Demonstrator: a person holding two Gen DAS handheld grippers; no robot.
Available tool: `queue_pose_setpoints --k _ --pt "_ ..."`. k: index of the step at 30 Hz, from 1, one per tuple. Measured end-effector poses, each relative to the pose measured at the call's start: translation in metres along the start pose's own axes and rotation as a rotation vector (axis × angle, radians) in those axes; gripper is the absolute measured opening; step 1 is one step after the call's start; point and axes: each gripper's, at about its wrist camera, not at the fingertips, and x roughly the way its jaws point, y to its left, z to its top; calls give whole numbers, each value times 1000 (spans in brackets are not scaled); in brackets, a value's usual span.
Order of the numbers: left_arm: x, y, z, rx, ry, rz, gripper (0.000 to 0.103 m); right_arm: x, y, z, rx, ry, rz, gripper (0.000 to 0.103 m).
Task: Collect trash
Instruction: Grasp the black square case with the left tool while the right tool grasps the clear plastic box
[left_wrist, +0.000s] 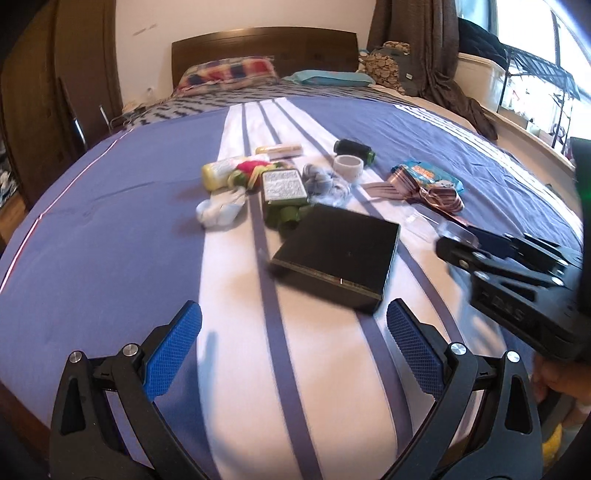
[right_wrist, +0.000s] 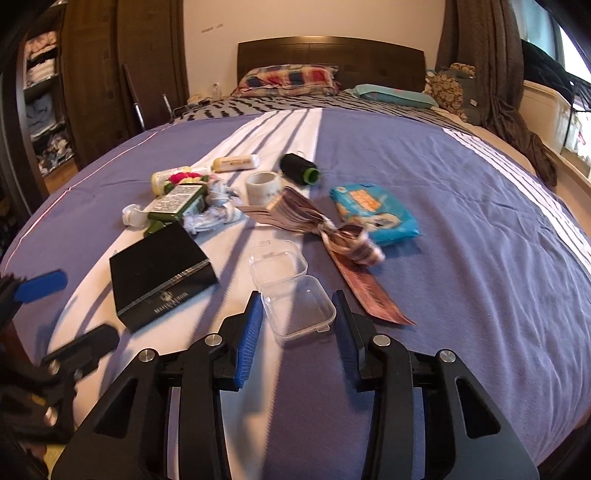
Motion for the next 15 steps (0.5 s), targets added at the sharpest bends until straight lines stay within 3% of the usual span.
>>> queue_pose_setpoints --k 9,13,15 --pt "45 -7 25 34 45 -115 95 -8 -9 -6 22 -4 -22 39" --pt "47 -8 27 41 52 -175 78 -9 -9 -7 27 -6 -34 39" --pt "44 -10 26 45 55 -179 76 -12 -7 -9 31 -10 -38 39"
